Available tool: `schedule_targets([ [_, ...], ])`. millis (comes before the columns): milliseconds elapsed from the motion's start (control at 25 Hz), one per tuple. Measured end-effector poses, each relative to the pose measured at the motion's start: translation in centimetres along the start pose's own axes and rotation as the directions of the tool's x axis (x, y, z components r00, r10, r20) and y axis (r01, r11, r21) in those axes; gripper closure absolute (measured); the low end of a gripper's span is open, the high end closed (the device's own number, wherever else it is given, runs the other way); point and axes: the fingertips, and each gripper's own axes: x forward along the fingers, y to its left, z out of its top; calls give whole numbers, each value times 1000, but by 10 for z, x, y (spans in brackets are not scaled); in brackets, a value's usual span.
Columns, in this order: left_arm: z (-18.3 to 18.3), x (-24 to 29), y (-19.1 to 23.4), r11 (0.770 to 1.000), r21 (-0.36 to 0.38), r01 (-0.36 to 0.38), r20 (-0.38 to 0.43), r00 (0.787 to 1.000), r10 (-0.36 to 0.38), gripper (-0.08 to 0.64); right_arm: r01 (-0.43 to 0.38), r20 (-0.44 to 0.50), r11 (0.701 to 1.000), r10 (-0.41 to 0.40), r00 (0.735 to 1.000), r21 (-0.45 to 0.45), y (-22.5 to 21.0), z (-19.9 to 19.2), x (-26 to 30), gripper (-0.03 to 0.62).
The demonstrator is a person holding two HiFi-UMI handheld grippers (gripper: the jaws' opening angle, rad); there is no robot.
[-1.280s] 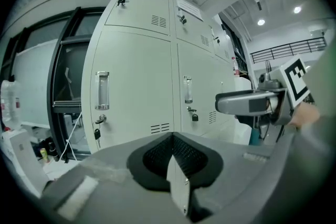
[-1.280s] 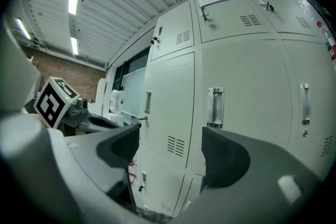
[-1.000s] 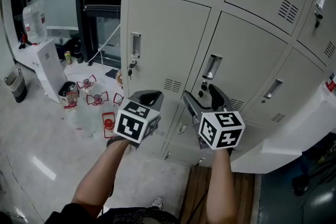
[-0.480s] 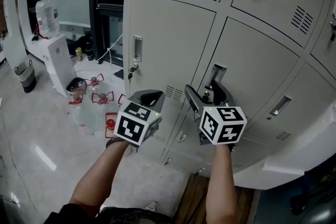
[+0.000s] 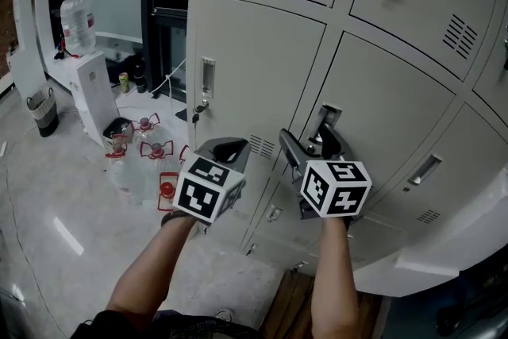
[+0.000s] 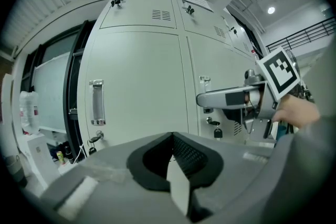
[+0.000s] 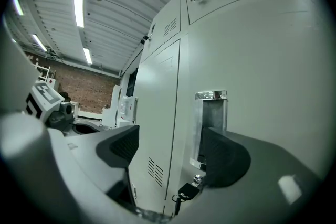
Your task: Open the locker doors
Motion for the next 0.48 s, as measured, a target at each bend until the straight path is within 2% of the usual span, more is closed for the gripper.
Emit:
schedule_targets([
  [200, -2, -1, 6, 1000, 7, -25, 7, 1000, 25, 560, -20, 2, 1000, 20, 1000, 21, 1, -1, 4, 229],
  [480, -2, -7, 6, 1000, 9, -17, 13, 1000, 17, 560, -23, -4, 999, 23, 1000, 22, 5, -2, 1, 229],
])
